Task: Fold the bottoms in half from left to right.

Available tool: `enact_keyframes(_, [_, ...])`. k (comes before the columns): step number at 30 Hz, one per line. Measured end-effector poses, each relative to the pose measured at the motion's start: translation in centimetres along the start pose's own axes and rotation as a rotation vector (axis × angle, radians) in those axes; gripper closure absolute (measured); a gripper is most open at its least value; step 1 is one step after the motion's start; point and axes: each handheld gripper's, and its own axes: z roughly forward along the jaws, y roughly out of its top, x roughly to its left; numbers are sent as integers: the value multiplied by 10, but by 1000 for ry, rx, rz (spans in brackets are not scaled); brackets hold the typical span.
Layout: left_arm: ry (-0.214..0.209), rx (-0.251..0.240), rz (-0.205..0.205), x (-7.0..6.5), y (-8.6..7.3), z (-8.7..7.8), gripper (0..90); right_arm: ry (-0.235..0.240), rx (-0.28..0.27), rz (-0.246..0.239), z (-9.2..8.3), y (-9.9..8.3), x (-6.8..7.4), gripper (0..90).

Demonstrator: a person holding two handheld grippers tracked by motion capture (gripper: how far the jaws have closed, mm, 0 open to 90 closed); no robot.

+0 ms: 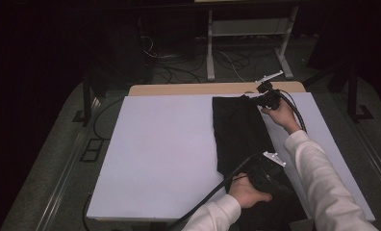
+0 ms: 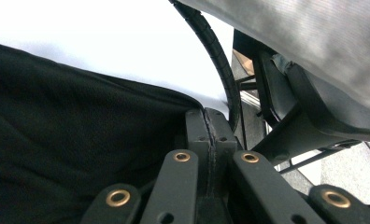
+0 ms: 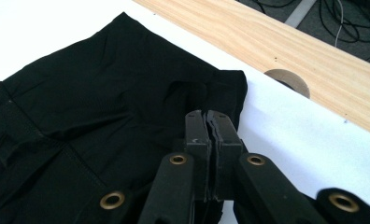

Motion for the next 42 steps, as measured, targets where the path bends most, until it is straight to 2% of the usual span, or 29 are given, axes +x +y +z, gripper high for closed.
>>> enact_keyframes(6, [-9, 16, -11, 0, 2, 11, 876, 6, 0, 4, 0, -2, -1, 863])
enact_keyframes(8, [-53, -1, -22, 0, 2, 14, 798, 7, 1, 9, 0, -3, -1, 863])
enact_keyframes(9, [-57, -8, -26, 0, 2, 14, 765, 8, 1, 11, 0, -3, -2, 863])
enact_keyframes(11, [-46, -16, -28, -1, 2, 14, 626, 8, 2, 10, 0, -4, -2, 863])
enact_keyframes(16, [-35, -43, -17, -4, 3, 7, 480, 6, 3, 13, 0, -4, -2, 863])
enact_keyframes(19, [12, -84, 9, -7, 2, 0, 377, 7, 1, 21, 1, -4, -2, 862])
enact_keyframes(23, [51, -124, 11, -6, 0, -9, 271, 8, 9, 40, 3, -5, -3, 837])
enact_keyframes(25, [65, -144, 7, -4, -2, -14, 231, 17, 11, 83, 3, -6, -5, 717])
enact_keyframes(28, [109, -166, 22, -3, -4, -22, 172, -4, 11, 106, 3, -10, -5, 591])
enact_keyframes(32, [134, -206, 26, 0, -6, -33, 125, -6, -21, 147, -3, -15, -8, 417])
enact_keyframes(34, [161, -217, 36, 2, -6, -39, 88, 10, -42, 168, -7, -18, -11, 342])
enact_keyframes(36, [188, -223, 40, 3, -7, -44, 35, 13, -57, 188, -13, -20, -13, 211])
enact_keyframes(39, [221, -227, 45, 7, -8, -53, 4, 26, -83, 210, -21, -23, -16, 129])
enact_keyframes(41, [233, -237, 41, 10, -9, -59, 0, 45, -98, 219, -27, -26, -18, 109])
enact_keyframes(42, [241, -243, 43, 11, -10, -62, 0, 54, -103, 219, -29, -27, -18, 63])
